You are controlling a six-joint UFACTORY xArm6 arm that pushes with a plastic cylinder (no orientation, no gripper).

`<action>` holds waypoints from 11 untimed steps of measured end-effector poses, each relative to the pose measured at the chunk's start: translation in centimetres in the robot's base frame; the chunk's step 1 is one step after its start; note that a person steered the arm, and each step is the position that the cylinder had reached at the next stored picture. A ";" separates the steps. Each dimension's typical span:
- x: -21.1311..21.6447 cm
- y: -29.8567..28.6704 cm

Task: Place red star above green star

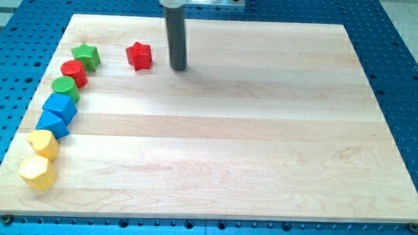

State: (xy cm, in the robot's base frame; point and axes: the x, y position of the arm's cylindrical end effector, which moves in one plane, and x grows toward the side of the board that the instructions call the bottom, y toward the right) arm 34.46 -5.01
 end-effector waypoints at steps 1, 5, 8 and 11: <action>0.4 -6.2; -8.2 -13.4; -8.6 -16.8; -8.2 -24.1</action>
